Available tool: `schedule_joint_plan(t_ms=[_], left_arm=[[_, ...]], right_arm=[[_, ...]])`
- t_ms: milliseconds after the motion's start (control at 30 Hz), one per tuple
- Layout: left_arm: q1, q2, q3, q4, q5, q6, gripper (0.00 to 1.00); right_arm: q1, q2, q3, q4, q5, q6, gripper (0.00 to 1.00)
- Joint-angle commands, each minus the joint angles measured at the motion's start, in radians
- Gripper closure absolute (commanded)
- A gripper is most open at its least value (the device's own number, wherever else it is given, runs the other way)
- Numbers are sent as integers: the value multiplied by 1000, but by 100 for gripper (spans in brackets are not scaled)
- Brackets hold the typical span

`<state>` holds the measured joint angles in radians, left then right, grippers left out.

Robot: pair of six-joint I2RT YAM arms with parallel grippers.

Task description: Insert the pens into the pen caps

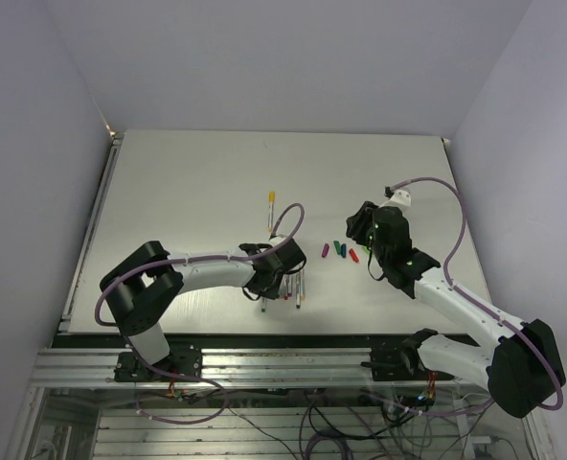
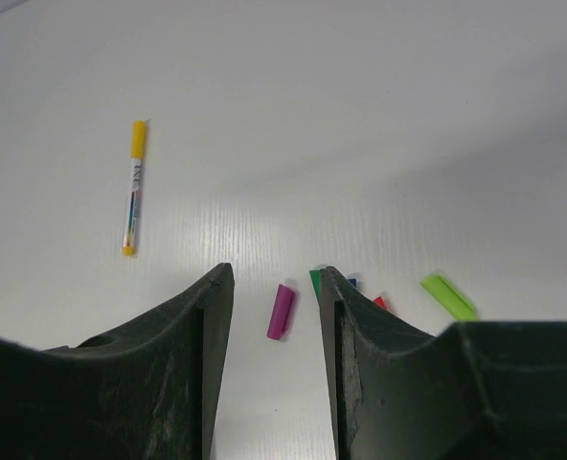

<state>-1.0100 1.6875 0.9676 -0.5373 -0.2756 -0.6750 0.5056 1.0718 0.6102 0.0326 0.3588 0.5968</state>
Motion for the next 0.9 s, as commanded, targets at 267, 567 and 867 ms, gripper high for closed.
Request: schedule_joint_plan(t_ms=[267, 567, 867], left_arm=[[-4, 89, -63, -44, 74, -24, 93], [12, -33, -12, -27, -8, 1, 93], [48, -171, 56, 39, -9, 48, 93]], right_arm=[[-2, -25, -22, -34, 28, 21, 60], [-51, 69, 65, -144, 82, -19, 64], [-197, 168, 133, -218, -32, -72, 63]])
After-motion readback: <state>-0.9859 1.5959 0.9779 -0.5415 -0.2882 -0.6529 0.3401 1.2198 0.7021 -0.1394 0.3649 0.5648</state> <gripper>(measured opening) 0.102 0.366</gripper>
